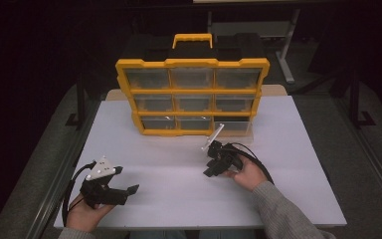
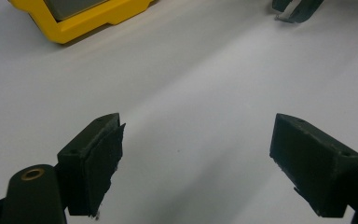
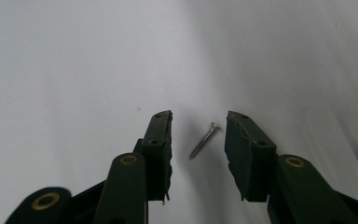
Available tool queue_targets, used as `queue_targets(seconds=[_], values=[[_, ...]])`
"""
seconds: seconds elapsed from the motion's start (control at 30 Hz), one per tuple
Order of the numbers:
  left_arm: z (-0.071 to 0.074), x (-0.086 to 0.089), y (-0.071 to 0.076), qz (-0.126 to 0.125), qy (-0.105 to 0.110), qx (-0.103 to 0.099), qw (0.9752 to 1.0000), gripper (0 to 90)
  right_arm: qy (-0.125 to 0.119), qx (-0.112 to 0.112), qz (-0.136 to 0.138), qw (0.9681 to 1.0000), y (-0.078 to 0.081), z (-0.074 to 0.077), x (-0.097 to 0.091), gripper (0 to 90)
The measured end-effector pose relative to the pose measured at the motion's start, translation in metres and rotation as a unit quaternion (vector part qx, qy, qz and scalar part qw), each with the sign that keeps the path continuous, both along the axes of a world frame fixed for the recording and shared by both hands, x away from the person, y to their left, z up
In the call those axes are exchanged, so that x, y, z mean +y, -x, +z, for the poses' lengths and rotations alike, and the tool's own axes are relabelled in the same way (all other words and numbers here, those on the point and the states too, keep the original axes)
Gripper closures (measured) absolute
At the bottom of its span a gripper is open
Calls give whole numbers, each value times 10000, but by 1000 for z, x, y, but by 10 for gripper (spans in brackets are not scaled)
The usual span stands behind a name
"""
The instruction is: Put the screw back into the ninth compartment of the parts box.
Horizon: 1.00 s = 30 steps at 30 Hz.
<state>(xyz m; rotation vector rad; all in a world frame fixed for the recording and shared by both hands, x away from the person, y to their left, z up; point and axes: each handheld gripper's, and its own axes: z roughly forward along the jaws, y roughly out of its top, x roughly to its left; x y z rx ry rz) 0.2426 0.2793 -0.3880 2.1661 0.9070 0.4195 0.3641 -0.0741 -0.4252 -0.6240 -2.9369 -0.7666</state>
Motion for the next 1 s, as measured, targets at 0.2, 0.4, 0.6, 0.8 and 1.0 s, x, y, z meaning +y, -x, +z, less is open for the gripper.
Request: queue_targets(seconds=[0.2,0.4,0.6,0.8,1.0], values=[[0,0,0,-11,-11,-7,10000,164,-26,60,-128,9999,-3,-3,-2,636],[0,-1,0,-41,-45,-14,10000,164,123,-192,-133,9997,1,-3,1,732],[0,-2,0,-17,-31,13,10000,164,236,-380,-107,9989,3,-3,4,783],[0,-1,0,-41,-64,-18,10000,164,252,-386,-130,9989,2,-3,4,834],[-1,-1,0,-32,-47,-13,10000,164,185,-311,-137,9992,0,-4,2,848]])
